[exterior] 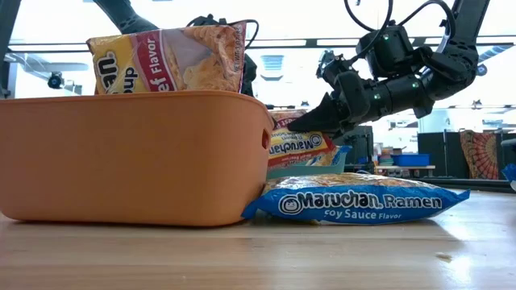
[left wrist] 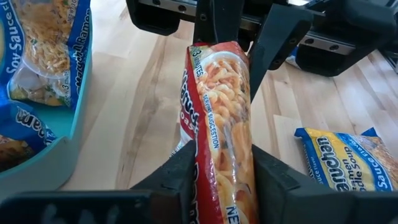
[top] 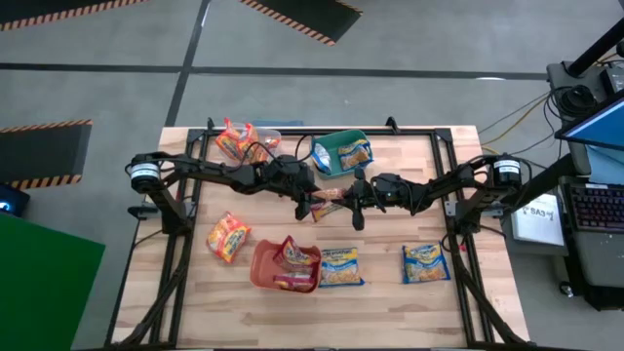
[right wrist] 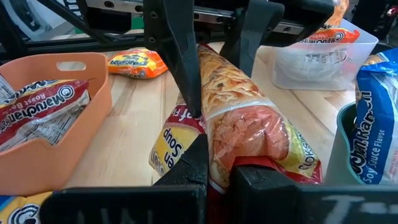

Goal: Sort Maruchan noodles
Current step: Put the red noodle pack into the orange bin

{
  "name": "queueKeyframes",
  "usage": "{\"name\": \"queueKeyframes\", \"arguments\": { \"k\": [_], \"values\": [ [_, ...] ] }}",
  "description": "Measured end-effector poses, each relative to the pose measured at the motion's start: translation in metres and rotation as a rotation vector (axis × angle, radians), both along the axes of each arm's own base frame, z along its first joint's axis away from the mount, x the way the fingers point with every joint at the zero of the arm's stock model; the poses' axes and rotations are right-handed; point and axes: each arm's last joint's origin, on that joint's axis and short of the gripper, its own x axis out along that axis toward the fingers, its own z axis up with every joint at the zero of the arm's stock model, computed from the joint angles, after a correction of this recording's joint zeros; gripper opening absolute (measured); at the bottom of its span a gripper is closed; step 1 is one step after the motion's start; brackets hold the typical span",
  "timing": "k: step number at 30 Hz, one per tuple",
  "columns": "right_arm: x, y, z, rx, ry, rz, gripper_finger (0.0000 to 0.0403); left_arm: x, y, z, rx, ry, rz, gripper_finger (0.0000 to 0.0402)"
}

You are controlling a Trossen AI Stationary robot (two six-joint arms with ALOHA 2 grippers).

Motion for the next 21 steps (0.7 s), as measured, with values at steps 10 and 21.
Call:
{"name": "queueKeyframes", "arguments": {
  "k": [10,21],
  "values": [
    [0.0,0.0,0.0,0.002,-0.001,-0.003,0.0036,0.0,0.0,0.0,-0.001,-0.001,-0.005,0.0044],
    [-0.002,0.0,0.011,0.067,-0.041,-0.013,0.0137,-0.003,-0.003,0.009,0.019,-0.017,-0.017,0.004]
  ]
}}
